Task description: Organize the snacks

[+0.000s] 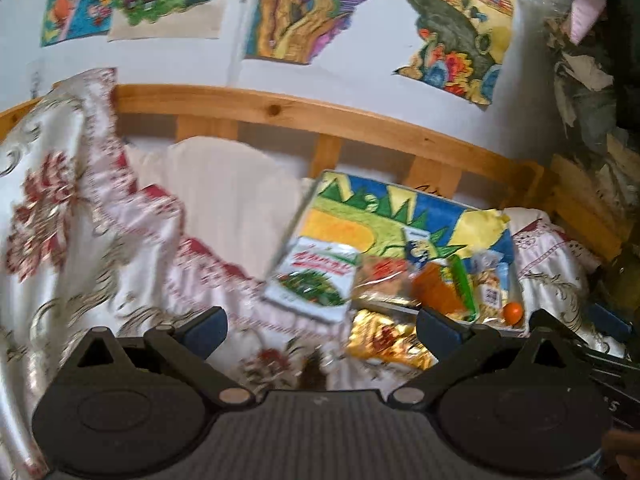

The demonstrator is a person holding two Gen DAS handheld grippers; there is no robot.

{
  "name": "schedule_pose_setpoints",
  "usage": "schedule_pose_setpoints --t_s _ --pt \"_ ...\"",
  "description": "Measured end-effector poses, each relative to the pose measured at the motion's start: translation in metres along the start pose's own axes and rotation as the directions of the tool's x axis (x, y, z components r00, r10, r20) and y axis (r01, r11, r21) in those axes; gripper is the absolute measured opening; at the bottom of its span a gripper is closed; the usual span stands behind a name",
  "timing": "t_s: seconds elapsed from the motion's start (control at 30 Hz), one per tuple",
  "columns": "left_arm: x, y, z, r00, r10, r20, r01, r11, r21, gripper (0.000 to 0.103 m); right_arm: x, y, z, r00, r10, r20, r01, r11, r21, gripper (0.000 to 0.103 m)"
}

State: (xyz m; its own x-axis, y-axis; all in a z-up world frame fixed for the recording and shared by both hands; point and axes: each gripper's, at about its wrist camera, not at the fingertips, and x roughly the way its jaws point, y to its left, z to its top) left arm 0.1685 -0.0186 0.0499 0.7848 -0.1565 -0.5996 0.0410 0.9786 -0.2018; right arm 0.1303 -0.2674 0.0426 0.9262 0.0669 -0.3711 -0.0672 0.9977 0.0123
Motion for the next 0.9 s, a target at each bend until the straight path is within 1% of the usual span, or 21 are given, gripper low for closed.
schedule_pose_setpoints --t_s 0.13,0.23,0.4,0.6,0.77,0.9 --pt "-0.012 0.022 -0.017 0.999 0.033 0.013 -0.033 0.998 -0.062 0.102 -0.018 0.015 -0.01 1.0 0.017 0.002 -0.017 1.0 0.009 0.102" --pt "-0.018 0.034 -0.03 0.998 0.06 0.009 -0.059 0.995 -0.084 0.102 -0.031 0.026 -0.019 1.0 0.03 -0.004 -0.03 0.999 0.016 0.102" --pt "-0.021 0.043 -0.051 0.996 0.089 -0.013 -0.09 0.994 -0.058 0.102 -0.046 0.041 -0.033 0.998 0.044 -0.04 -0.044 0.999 0.016 0.102" --pt "-0.021 0.044 -0.074 0.993 0.106 -0.05 -0.108 0.994 -0.029 0.102 -0.054 0.05 -0.045 0.994 0.041 -0.101 -0.04 0.999 0.011 0.102" --pt "-0.024 0.043 -0.083 0.992 0.116 -0.059 -0.117 0.993 -0.017 0.102 -0.053 0.051 -0.056 0.987 0.022 -0.161 -0.019 1.0 0.02 0.102" --pt "-0.026 0.041 -0.088 0.992 0.117 -0.055 -0.117 0.993 -0.002 0.102 -0.051 0.053 -0.06 0.984 0.009 -0.18 -0.008 1.0 0.008 0.102"
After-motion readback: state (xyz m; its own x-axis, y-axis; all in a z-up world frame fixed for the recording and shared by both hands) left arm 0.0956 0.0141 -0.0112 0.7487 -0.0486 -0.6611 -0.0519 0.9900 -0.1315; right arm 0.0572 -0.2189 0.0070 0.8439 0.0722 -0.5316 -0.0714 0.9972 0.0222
